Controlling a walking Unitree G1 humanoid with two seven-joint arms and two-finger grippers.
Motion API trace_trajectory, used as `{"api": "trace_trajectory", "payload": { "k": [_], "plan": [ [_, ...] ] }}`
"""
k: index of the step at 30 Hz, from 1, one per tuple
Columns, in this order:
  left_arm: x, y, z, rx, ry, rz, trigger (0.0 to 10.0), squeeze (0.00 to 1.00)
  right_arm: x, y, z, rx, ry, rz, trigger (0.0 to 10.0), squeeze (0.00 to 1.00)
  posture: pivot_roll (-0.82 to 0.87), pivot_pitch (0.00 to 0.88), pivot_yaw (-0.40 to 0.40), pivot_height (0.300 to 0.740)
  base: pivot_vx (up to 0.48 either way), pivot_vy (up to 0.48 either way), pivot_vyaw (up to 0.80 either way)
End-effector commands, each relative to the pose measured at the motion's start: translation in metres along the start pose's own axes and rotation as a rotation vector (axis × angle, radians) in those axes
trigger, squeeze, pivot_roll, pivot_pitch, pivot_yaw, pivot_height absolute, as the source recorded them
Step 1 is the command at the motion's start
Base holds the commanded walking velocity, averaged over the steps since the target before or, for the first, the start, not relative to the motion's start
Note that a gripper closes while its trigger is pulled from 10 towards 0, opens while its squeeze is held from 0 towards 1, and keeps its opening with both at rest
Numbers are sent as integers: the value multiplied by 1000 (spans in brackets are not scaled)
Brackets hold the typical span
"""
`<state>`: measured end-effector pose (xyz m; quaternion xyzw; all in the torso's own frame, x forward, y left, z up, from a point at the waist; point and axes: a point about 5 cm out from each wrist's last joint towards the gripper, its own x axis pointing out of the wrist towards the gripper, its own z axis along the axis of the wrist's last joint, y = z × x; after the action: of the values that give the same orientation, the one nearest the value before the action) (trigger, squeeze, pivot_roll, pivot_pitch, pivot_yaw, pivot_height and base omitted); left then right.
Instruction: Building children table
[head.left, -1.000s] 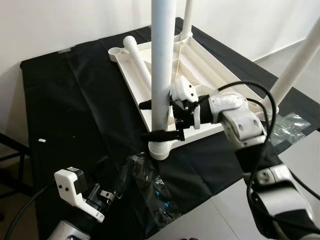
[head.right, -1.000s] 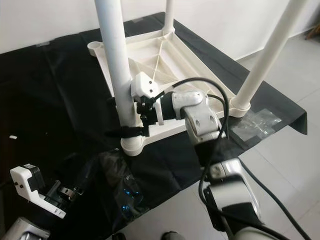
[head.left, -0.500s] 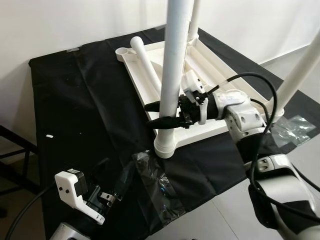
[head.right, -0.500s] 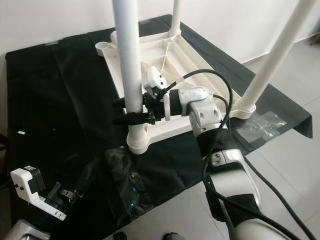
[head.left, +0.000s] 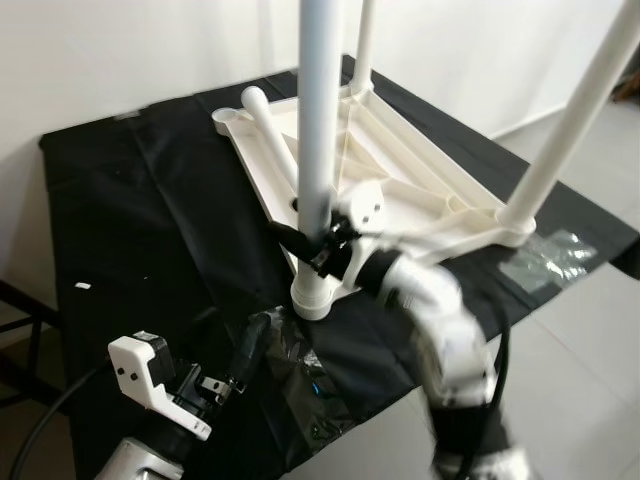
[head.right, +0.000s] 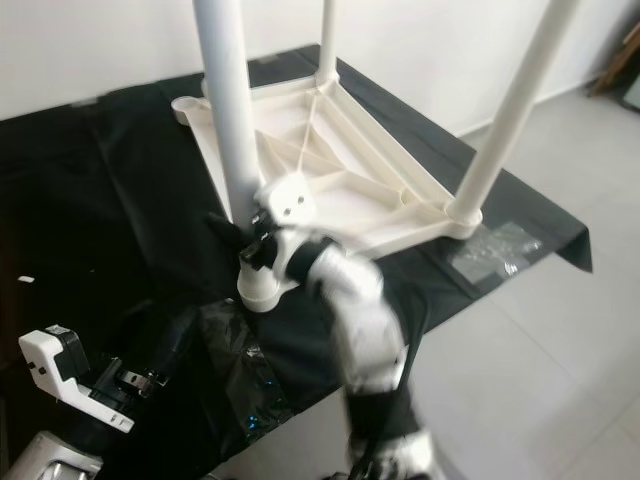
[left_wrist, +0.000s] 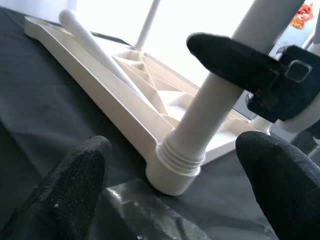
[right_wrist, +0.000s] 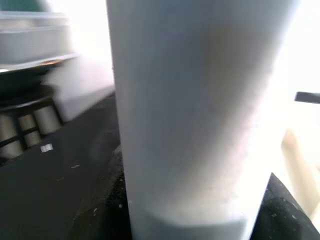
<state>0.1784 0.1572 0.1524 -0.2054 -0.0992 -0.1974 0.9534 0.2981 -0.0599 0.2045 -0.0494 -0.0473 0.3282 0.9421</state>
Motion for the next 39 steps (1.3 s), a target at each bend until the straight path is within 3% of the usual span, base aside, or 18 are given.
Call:
{"api": "trace_trajectory", "payload": {
  "k": [1, 7, 8, 9, 10, 11, 17, 19, 21, 22, 23, 24, 26, 27, 30, 33, 39],
  "plan": [
    [-1, 5, -4, 0, 13, 17, 10000, 0, -10, -1, -46, 45, 246, -48, 0, 0, -4, 155, 4, 740, 0, 0, 0],
    [1, 8, -5, -2, 14, 18, 10000, 0, -1, -6, -35, 18, 229, -48, 0, 0, -13, 144, 6, 740, 0, 0, 0],
    [1, 8, -5, -1, 13, 19, 10000, 0, 0, -6, -32, 5, 230, -51, 7765, 0, -13, 145, 7, 740, 0, 0, 0],
    [2, 9, -6, -1, 12, 21, 10000, 0, 1, -3, -27, 2, 217, -38, 10000, 0, -18, 141, 7, 740, 0, 0, 0],
    [2, 9, -6, 0, 11, 22, 10000, 0, 2, 0, -23, 0, 208, -40, 10000, 275, -19, 139, 7, 740, 0, 0, 0],
    [3, 10, -6, 0, 10, 23, 10000, 0, 3, 2, -19, 18, 189, -24, 10000, 1000, -23, 137, 8, 740, 0, 0, 0],
    [4, 10, -7, 0, 8, 24, 10000, 0, 12, 3, -4, 84, 94, 119, 10000, 1000, -21, 137, 11, 740, 0, 0, 0],
    [5, 9, -7, -1, 7, 22, 10000, 0, 14, 0, 5, 86, 22, 315, 10000, 1000, -7, 136, 8, 740, 0, 0, 0],
    [5, 9, -7, -1, 7, 22, 10000, 0, 14, 0, 5, 86, 22, 315, 10000, 1000, -7, 136, 8, 740, 0, 0, 0],
    [5, 9, -7, -1, 5, 23, 10000, 0, 10, -10, 16, -7, -23, 552, 10000, 1000, 5, 138, 7, 740, 0, 0, 0],
    [5, 9, -7, -1, 4, 24, 10000, 0, 8, -14, 18, -49, -25, 617, 10000, 1000, 5, 138, 7, 740, 0, 0, 0],
    [4, 9, -7, 0, 3, 25, 10000, 0, 8, -19, 20, -83, -19, 668, 10000, 773, 5, 138, 7, 740, 0, 0, 0],
    [4, 9, -7, 0, 3, 26, 10000, 0, 8, -22, 22, -99, -14, 693, 10000, 773, 11, 141, 7, 740, 0, 0, 0],
    [4, 9, -7, 0, 2, 27, 10000, 0, 11, -27, 23, -114, -7, 699, 10000, 0, 13, 139, 11, 740, 0, 0, 0],
    [4, 9, -6, 0, 2, 28, 10000, 0, 13, -31, 25, -122, 0, 700, 10000, 0, 14, 141, 10, 740, 0, 0, 0],
    [2, 8, -6, 0, 3, 28, 10000, 0, 21, -34, 32, -138, 1, 813, 10000, 0, 21, 149, 12, 740, 0, 0, 0],
    [1, 5, -6, -2, 4, 28, 10000, 0, 30, -38, 36, -157, -3, 903, 10000, 0, 42, 158, 16, 740, 0, 0, 0]
  ]
}}
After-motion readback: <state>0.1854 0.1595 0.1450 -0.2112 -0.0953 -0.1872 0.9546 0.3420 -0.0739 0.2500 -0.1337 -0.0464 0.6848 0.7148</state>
